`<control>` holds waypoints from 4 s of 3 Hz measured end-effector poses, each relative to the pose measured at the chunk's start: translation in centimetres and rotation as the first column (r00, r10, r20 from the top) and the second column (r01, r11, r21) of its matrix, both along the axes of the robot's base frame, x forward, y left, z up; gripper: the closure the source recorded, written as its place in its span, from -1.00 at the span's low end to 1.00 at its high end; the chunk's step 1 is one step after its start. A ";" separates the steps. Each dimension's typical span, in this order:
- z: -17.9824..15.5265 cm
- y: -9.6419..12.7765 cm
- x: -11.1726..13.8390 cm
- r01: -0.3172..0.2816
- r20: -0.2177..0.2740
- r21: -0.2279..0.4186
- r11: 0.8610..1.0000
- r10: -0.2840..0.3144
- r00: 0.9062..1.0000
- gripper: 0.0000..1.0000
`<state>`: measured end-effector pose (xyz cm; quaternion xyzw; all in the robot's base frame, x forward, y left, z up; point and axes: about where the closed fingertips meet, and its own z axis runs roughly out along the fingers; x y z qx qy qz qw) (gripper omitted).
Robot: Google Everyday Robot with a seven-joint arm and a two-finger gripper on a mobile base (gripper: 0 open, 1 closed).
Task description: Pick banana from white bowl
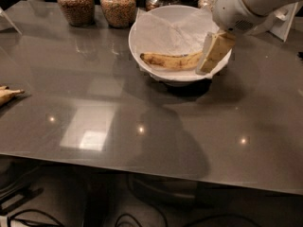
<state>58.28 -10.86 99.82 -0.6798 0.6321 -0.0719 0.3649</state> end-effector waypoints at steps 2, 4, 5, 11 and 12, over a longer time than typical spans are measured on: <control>-0.6 -0.1 6.4 0.023 0.095 -0.074 0.997 -0.016 0.995 -1.00; -4.7 -0.6 10.5 0.039 0.031 -0.071 0.997 -0.037 0.999 -0.16; -7.0 -0.5 11.4 0.044 -0.024 -0.038 0.998 -0.045 0.999 -0.02; -14.6 -0.4 13.4 0.073 -0.222 0.022 0.997 -0.066 0.973 -0.10; -15.5 -0.2 13.7 0.079 -0.239 0.027 0.996 -0.071 0.968 -0.04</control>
Offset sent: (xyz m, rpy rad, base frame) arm 0.1090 -0.0070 -0.0169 -0.1116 -0.1193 -0.0396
